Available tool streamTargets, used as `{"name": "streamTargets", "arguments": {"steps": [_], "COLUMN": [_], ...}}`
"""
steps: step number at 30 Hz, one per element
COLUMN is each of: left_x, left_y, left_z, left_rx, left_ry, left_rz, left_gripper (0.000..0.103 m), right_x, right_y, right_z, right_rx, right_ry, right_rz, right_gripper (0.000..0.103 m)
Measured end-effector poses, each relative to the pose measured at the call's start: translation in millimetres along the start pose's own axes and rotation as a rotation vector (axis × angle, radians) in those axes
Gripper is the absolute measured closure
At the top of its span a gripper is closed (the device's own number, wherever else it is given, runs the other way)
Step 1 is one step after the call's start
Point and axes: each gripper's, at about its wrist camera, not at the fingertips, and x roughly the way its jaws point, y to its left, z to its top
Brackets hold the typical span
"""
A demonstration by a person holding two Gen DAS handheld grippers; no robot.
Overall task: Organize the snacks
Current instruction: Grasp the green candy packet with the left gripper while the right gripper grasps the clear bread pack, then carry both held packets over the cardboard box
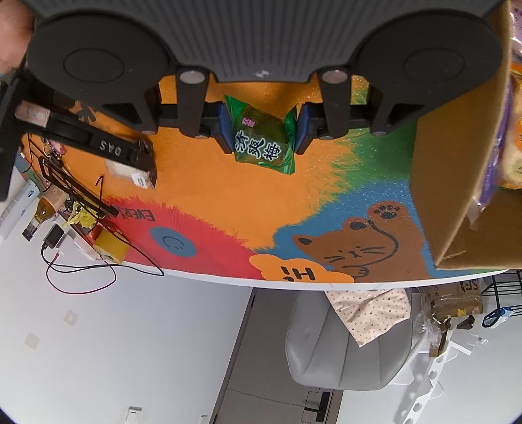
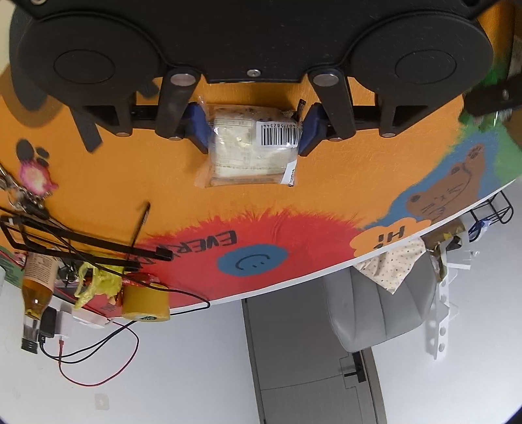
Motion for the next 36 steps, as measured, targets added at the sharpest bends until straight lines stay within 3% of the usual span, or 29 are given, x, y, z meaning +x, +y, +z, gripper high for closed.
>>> {"name": "streamTargets", "arguments": {"steps": [12, 36], "left_x": [-34, -111], "left_y": [1, 26], "left_z": [-10, -15], "left_rx": [0.001, -0.019], "left_ry": [-0.042, -0.164], "left_rz": [-0.015, -0.017], "left_gripper": [0.065, 0.065], "right_x": [-45, -118], "right_y": [4, 53], "right_z": [-19, -16], "right_rx": [0.015, -0.025], "right_ry": [-0.023, -0.126], "right_rz": [0.070, 0.219], "right_gripper": [0.052, 0.052]}}
